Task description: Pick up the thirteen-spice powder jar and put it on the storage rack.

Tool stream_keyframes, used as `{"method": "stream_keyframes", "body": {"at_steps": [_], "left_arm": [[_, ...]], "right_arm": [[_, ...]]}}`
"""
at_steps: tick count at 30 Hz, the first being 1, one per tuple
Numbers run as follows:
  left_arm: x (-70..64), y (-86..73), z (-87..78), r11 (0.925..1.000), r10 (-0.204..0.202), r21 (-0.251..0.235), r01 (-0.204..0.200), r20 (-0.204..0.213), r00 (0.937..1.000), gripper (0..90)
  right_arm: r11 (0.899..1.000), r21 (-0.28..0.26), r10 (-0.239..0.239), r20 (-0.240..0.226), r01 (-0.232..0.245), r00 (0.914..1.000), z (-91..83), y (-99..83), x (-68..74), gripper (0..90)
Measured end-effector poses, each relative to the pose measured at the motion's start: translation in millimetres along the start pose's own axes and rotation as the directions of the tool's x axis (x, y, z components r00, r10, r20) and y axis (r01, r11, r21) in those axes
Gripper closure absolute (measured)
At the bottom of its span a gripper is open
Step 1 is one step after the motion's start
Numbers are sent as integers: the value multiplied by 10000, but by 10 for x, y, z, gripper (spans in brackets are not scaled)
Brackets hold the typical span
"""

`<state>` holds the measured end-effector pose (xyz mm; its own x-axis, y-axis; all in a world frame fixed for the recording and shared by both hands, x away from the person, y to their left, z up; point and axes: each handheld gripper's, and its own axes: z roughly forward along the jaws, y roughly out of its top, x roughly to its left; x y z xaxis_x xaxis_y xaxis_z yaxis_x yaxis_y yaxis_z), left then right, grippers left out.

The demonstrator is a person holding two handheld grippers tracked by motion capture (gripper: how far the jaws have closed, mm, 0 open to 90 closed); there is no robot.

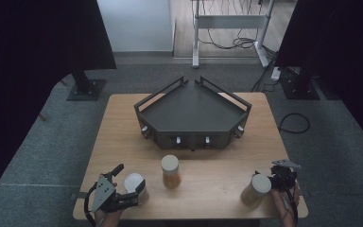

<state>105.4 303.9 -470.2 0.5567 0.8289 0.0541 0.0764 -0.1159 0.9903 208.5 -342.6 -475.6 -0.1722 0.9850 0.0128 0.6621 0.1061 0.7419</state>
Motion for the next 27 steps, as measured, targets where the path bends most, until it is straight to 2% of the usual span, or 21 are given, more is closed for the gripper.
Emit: {"method": "stream_keyframes", "body": {"at_steps": [7, 27], "left_arm": [[-38, -45, 5, 9997, 19, 251, -19, -1, 10000, 68], [-78, -145, -5, 9970, -282, 722, 287, -84, 9996, 68]], "right_arm": [[10000, -2, -8, -6, 8, 10000, 0, 0, -2, 1], [10000, 1, -19, -21, 19, 10000, -1, -1, -5, 1]]}}
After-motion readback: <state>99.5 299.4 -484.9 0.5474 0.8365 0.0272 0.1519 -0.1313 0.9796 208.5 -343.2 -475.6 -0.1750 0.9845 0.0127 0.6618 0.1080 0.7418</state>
